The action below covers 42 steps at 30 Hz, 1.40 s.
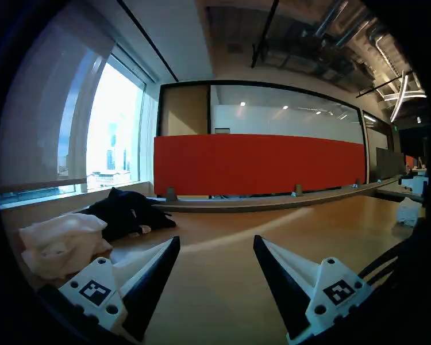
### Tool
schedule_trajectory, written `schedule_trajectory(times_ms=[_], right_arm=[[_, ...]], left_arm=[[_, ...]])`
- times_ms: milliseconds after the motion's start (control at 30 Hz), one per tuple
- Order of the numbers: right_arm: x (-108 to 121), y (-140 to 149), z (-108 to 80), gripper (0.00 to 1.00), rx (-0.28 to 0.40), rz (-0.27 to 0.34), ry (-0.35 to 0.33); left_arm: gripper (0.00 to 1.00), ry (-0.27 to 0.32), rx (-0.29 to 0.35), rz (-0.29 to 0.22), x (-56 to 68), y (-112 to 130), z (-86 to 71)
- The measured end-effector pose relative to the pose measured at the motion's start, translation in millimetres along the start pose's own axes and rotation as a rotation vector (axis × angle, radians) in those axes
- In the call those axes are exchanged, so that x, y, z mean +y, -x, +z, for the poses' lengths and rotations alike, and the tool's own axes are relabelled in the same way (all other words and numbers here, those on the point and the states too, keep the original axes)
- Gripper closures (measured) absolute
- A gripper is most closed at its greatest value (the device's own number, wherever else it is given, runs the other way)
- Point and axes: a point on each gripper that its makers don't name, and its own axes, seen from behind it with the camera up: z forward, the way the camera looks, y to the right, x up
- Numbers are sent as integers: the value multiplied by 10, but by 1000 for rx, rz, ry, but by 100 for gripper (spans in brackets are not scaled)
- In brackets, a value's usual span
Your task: Fold towel
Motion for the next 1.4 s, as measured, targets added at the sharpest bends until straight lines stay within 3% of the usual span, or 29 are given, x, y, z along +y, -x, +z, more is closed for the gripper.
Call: schedule_trajectory(times_ms=[767, 1400], right_arm=[[20, 349, 88, 0, -2, 29, -14], [-26, 301, 8, 0, 16, 25, -27]], left_arm=[[6, 0, 1, 0, -2, 7, 1], [6, 0, 1, 0, -8, 8, 5]])
